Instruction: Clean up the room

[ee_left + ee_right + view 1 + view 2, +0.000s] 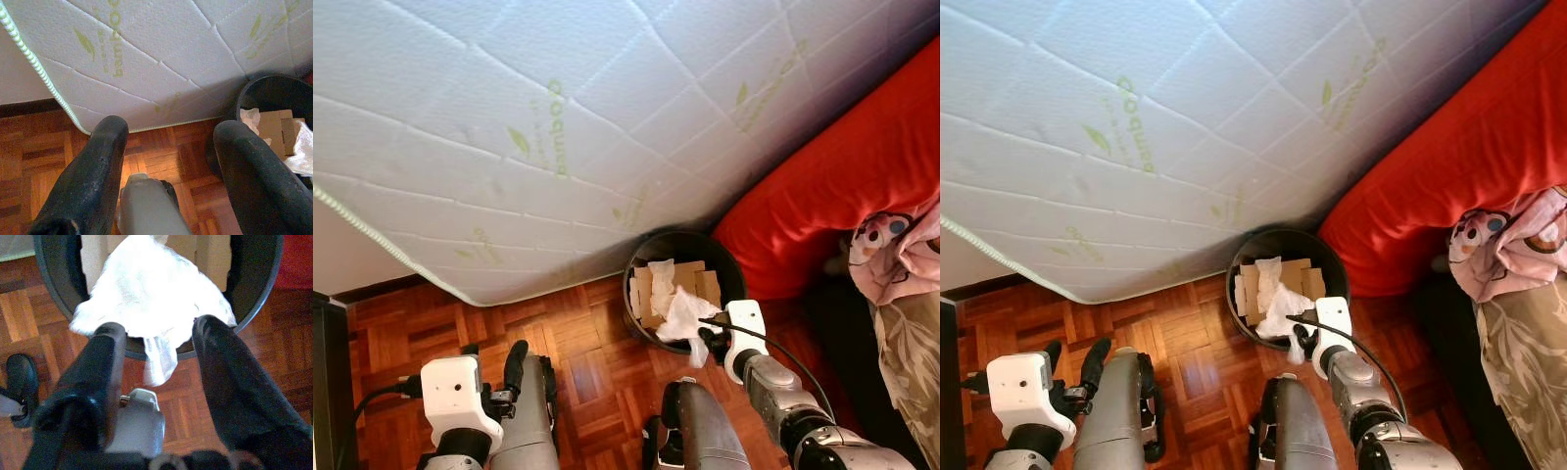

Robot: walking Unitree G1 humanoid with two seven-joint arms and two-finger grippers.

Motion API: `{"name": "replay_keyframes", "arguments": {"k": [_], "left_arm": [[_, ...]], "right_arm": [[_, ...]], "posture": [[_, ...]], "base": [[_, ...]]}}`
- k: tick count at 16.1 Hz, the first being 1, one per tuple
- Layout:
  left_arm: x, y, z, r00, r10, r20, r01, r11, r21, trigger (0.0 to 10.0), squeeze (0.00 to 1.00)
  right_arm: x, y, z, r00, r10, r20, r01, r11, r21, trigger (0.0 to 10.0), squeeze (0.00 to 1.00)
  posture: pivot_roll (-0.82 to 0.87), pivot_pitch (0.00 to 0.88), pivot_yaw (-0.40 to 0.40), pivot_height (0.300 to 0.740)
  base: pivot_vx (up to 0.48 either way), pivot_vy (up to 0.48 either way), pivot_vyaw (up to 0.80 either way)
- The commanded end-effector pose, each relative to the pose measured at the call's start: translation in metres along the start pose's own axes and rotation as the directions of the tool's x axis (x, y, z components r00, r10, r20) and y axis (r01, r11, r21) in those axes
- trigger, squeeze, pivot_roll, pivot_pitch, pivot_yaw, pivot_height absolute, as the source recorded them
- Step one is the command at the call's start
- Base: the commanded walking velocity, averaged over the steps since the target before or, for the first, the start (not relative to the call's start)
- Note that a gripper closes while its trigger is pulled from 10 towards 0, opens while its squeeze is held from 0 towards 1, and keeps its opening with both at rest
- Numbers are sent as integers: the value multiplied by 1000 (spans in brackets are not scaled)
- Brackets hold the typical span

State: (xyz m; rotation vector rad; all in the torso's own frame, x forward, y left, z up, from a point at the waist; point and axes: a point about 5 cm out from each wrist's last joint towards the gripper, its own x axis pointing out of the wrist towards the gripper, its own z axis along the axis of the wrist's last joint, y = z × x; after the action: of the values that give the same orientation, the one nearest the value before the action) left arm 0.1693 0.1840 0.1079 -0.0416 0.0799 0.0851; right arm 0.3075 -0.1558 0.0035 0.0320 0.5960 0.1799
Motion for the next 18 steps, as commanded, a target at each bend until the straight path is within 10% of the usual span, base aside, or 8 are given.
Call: {"name": "replay_keyframes", "arguments": {"k": [1, 3, 4, 5, 13, 18], "left_arm": [[-7, -1, -6, 999, 8, -41, -8, 1000, -4, 10000, 0], [-7, -2, -6, 999, 9, -47, -9, 1000, -4, 10000, 0], [-7, -2, -8, 999, 9, -52, -9, 1000, -5, 10000, 0], [-6, -2, -9, 998, 9, -55, -9, 1000, -5, 10000, 0], [4, 26, -71, 973, 53, -223, -45, 998, 41, 10000, 0], [20, 42, -126, 916, 73, -394, -48, 996, 72, 10000, 0]], "right_arm": [[-3, 0, -18, 998, 13, -62, -14, 1000, -19, 10000, 1000], [-3, 5, -18, 997, 30, -67, -32, 999, -38, 10000, 1000], [-2, 6, -17, 998, 34, -60, -36, 999, -33, 10000, 600], [-2, 6, -16, 998, 31, -55, -32, 999, -31, 10000, 0], [-33, -49, -64, 979, -191, -63, 201, 955, 218, 10000, 0], [-52, -43, -112, 961, -223, -164, 263, 922, 284, 10000, 0]], "posture": [[216, 472, -198, 635], [213, 473, -199, 635], [209, 466, -199, 635], [208, 461, -197, 635], [200, 251, -171, 665], [203, 25, -144, 730]], "base": [[0, 0, 0], [0, 0, 0], [0, 0, 0], [0, 0, 0], [0, 0, 0], [0, 0, 0]]}}
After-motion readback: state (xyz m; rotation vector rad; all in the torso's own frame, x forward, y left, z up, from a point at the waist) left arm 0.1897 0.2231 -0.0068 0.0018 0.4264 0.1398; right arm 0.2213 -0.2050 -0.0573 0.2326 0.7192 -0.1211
